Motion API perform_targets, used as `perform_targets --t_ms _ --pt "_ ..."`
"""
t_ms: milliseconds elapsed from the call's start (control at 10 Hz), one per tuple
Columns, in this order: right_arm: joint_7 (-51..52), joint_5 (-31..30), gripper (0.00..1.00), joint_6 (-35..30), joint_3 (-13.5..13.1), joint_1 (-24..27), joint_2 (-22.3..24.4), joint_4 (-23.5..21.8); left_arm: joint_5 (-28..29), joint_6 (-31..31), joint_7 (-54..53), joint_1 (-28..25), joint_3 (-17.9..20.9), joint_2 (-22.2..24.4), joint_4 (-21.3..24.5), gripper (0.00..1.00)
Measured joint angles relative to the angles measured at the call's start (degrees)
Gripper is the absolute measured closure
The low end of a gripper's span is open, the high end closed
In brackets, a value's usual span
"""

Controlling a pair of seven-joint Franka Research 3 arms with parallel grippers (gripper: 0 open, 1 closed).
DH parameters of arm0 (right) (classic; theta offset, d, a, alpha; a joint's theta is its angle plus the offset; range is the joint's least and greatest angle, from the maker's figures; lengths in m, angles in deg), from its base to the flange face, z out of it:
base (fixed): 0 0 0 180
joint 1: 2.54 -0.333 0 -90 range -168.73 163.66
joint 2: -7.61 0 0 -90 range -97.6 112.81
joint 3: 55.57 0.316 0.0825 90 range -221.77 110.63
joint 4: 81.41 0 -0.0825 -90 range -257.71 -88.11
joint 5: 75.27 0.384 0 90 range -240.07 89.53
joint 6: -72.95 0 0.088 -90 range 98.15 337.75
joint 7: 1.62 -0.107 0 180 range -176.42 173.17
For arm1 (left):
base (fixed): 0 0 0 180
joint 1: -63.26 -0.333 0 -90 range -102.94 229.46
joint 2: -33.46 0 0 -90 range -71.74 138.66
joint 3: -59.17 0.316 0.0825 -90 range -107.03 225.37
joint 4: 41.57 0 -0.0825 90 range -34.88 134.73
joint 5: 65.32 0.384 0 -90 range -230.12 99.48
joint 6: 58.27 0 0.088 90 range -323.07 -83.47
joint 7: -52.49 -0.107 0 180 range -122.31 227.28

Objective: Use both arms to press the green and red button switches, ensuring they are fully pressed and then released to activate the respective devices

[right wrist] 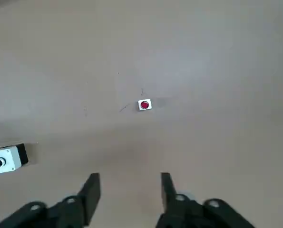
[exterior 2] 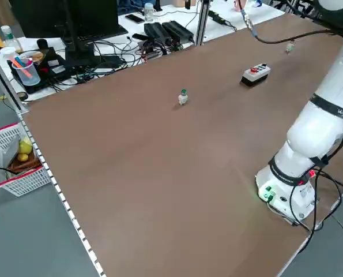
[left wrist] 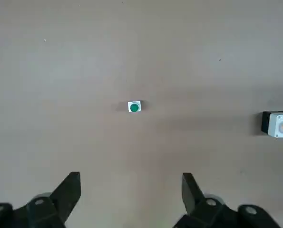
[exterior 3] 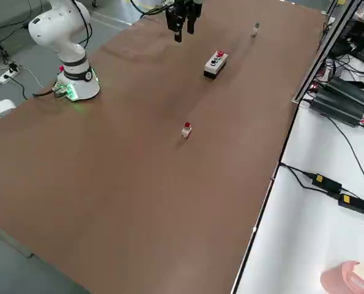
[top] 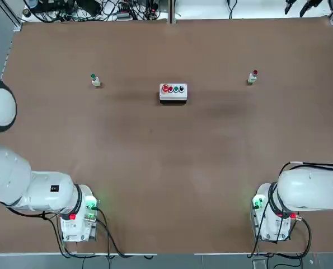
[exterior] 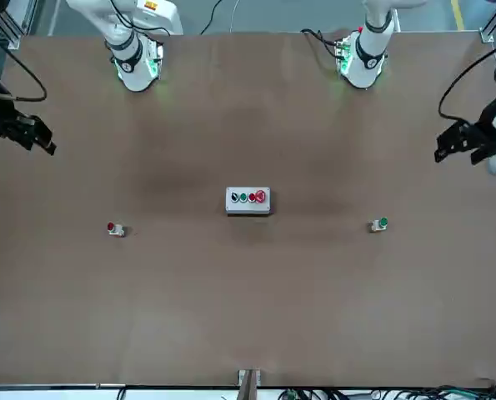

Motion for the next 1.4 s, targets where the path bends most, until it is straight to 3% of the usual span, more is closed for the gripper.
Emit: perform_targets --t_ms 300,400,500,700,800,900,1000,1200,1400 --pt "0.0 0.0 0.95 4.34 0.01 0.0 -1.75 -2.95 0.0 -8.86 0.0 0.02 -0.08 -1.49 7.97 0.22" --pt "0.0 0.0 0.98 5.14 0.01 0.0 -2.95 -3.42 0.0 -11.03 0.0 0.03 -0.27 -1.51 10.74 0.38" --pt "-0.01 0.0 0.99 5.36 0.01 0.0 -4.12 -3.59 0.0 -12.59 0.0 0.04 -0.43 -1.54 13.19 0.49" --pt "-0.01 0.0 0.99 5.54 0.01 0.0 -6.97 -3.59 0.0 -14.6 0.02 -0.07 -0.43 -1.58 17.17 0.66" --pt "-0.01 0.0 0.99 6.5 0.0 0.0 -9.22 -3.59 0.0 -16.48 0.03 -0.11 -0.43 -1.64 19.21 0.7" --pt "0.0 -0.01 0.99 8.7 0.01 -0.04 -11.93 -3.59 0.0 -19.05 0.03 -0.12 -0.43 -1.76 21.63 0.84" --pt "0.0 -0.02 0.99 10.78 0.03 -0.22 -14.55 -3.55 0.0 -22.29 0.03 -0.14 -0.43 -2.03 24.33 0.92" --pt "0.01 -0.14 0.99 13.03 0.04 -0.5 -18.33 -3.44 0.0 -28.81 0.04 -0.17 -0.42 -3.32 28.45 0.99" --pt "0.01 -1.11 0.99 14.7 -0.04 -0.49 -20.75 -3.45 0.46 -32.93 0.04 -0.15 -0.43 -5.68 29.77 0.99"
